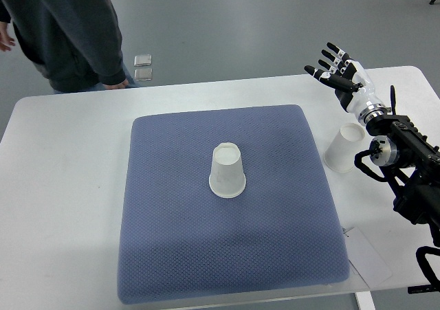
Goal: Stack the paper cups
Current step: 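Raise the right hand and open its fingers above the second white cup, then lower the right hand onto the white cup and close fingers around it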
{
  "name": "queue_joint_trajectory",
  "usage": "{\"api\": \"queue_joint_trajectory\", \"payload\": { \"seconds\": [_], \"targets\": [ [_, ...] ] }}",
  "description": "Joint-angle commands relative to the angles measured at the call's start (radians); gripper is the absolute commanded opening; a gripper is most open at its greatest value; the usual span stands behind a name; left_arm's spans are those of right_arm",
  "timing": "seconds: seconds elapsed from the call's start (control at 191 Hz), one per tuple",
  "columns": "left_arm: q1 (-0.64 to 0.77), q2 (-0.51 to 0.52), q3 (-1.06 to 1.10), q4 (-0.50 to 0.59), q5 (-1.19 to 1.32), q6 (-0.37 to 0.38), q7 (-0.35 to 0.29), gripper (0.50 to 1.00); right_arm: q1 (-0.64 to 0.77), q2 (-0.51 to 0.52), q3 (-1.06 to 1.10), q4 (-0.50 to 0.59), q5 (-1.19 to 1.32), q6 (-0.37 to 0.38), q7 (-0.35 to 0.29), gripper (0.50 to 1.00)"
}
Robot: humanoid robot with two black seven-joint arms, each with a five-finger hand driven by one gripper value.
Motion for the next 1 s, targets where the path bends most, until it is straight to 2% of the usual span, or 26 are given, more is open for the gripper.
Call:
{"api": "queue_joint_trajectory", "payload": {
  "seconds": [0.0,0.496,0.7,0.862,0.993],
  "targets": [
    [0.000,0.000,0.000,0.000,0.000,0.000,0.000,1.000,0.003,0.000,0.000,0.000,0.000,-0.002,0.000,0.932],
    [0.000,0.000,0.000,0.000,0.000,0.000,0.000,1.000,0.009,-0.016,0.001,0.003,-0.002,0.000,0.000,0.932],
    [0.000,0.000,0.000,0.000,0.000,0.000,0.000,1.000,0.014,-0.036,-0.022,0.049,-0.015,0.014,-0.001,0.932],
    [0.000,0.000,0.000,0.000,0.000,0.000,0.000,1.000,0.037,-0.162,-0.158,0.121,-0.054,0.063,-0.001,0.930],
    [0.000,0.000,0.000,0.000,0.000,0.000,0.000,1.000,0.102,-0.302,-0.313,0.173,-0.213,0.107,0.018,0.930]
  ]
}}
